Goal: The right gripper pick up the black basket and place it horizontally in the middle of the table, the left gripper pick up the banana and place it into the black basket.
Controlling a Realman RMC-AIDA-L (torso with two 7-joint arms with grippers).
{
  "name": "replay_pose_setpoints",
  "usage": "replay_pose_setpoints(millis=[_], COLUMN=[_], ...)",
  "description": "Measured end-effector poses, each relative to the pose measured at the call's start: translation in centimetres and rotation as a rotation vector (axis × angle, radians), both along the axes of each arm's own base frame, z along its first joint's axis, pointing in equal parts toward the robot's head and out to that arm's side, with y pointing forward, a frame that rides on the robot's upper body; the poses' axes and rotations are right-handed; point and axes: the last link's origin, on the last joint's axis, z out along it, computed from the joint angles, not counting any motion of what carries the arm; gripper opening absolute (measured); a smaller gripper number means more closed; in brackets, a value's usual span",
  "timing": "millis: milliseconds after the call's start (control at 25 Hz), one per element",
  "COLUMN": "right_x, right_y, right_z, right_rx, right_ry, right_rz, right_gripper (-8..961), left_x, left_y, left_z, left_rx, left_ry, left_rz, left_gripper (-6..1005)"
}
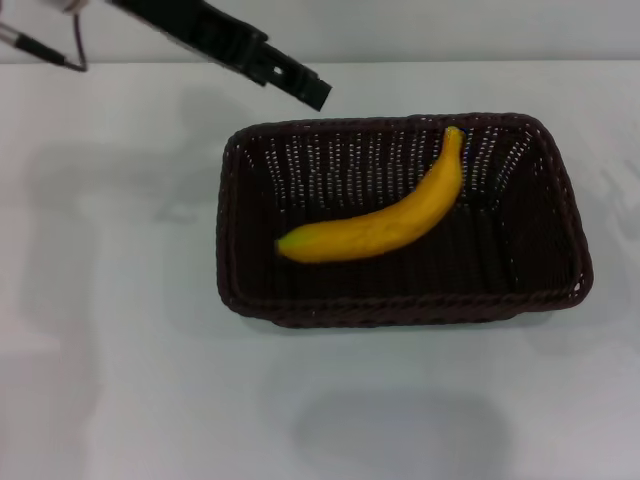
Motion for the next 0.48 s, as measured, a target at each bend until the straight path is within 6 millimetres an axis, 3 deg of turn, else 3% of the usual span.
replay_pose_setpoints(millis=[120, 200, 240, 280, 480], right_x=[-0.1, -0.2, -0.2, -0.2, 0.2], right_y=[-0.3, -0.7, -0.7, -0.9, -1.1], right_z=[0.1, 0.2, 0.2, 0.3, 1.4], right_rx=[0.003, 0.001, 0.001, 0.0, -0.02], right_ry=[0.006, 0.002, 0.002, -0.003, 0.051], right_rz=[0.018, 0.037, 0.037, 0.046, 0.037], right_gripper=[342, 342, 342, 342, 343], left_x=[-2.0, -3.6, -5.6, -5.6, -12.1], left_y=[-0.8, -1.3, -2.0, -2.0, -5.0], left_z=[1.4, 2.3, 3.3, 3.3, 6.3], left_rx=[0.056, 0.111, 0.178, 0.178, 0.437], left_ry=[-0.089, -0.178, -0.272, -0.272, -0.458], left_rz=[-0.044, -0.095, -0.136, -0.136, -0.238], left_gripper=[884, 883, 883, 883, 881])
